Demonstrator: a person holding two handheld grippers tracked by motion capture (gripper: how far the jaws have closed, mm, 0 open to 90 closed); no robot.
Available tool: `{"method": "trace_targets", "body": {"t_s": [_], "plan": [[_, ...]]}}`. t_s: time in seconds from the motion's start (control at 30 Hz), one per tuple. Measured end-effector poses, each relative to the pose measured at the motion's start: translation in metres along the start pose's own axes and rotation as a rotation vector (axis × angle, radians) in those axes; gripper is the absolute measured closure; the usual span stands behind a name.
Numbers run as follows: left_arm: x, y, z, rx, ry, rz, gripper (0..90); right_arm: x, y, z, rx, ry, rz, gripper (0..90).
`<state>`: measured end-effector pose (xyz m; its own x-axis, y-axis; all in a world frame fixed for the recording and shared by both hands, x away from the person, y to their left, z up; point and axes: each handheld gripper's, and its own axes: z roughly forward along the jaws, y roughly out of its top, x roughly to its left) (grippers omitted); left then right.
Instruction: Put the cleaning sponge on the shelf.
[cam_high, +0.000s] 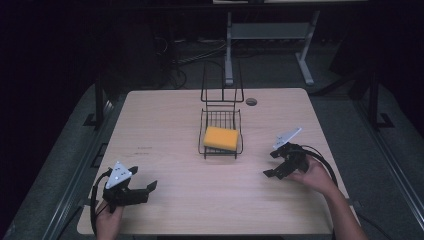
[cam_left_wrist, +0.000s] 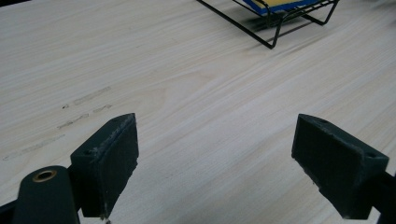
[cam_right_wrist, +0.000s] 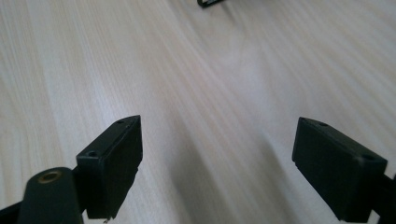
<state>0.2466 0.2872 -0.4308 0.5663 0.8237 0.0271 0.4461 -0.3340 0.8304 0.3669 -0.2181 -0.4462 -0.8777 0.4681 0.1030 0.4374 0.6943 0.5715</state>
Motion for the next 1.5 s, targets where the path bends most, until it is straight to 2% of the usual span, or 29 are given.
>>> {"method": "trace_targets", "body": {"t_s": [0.07,0.3,0.43,0.97,1.07,1.17,1.5], "plan": [[0.0,0.0,0.0,0.0,0.0,-0.002,14.1,0.001,-0.001,0.0,0.003,0.009,0.006,15.3],[0.0,0.0,0.002,0.003,-0.001,0.0,14.0,0.007,-0.009,-0.003,-0.009,-0.008,0.004,15.2],[0.0,0.0,0.002,0.009,-0.002,0.004,14.1,0.009,-0.012,-0.004,-0.004,0.003,0.008,15.2],[0.001,0.0,0.002,0.0,0.001,-0.002,14.1,0.021,-0.03,-0.012,-0.01,-0.005,0.017,15.0],[0.001,-0.001,0.001,0.001,0.002,-0.002,14.1,0.025,-0.034,-0.013,-0.016,-0.021,0.011,14.9],[0.001,0.0,0.002,0.001,0.001,-0.001,14.0,0.027,-0.039,-0.012,-0.008,-0.004,0.031,14.9],[0.0,0.0,0.002,0.006,-0.001,0.003,14.1,0.035,-0.053,-0.013,-0.029,-0.01,0.037,14.9]]}}
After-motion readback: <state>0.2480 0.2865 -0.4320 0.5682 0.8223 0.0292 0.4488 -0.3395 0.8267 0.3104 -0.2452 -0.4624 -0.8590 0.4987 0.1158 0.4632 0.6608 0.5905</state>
